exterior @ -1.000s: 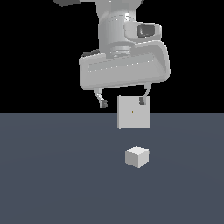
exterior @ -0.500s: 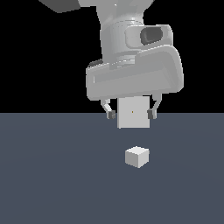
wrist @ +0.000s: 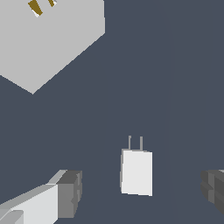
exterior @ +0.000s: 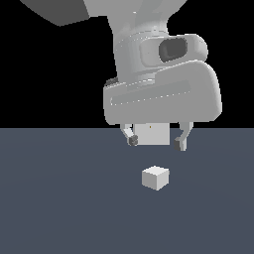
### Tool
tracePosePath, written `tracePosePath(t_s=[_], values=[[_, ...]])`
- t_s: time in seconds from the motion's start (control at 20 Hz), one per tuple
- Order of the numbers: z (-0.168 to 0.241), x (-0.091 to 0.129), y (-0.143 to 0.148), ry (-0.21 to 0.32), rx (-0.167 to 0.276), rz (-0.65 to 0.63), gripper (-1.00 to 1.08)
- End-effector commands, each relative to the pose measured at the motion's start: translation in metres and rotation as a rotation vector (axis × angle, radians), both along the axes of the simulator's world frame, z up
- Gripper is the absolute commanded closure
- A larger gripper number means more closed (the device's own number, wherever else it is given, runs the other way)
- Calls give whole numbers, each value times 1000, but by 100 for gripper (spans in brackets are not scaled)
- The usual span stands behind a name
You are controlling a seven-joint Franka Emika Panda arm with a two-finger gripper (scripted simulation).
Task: Plug the charger into the wall socket.
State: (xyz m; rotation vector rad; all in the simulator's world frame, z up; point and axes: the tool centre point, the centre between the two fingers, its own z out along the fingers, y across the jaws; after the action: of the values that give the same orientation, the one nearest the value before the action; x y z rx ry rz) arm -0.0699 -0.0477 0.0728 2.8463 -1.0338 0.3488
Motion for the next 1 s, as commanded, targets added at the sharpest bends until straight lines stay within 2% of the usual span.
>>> tracePosePath(t_s=[0.0,0.65,0.95], values=[[-4,-2,-1,-11,-4,-30,-92],[-12,-6,-3,-23,-9,-70,-92],[-31,-7,-3,-23,-7,-73,-92]])
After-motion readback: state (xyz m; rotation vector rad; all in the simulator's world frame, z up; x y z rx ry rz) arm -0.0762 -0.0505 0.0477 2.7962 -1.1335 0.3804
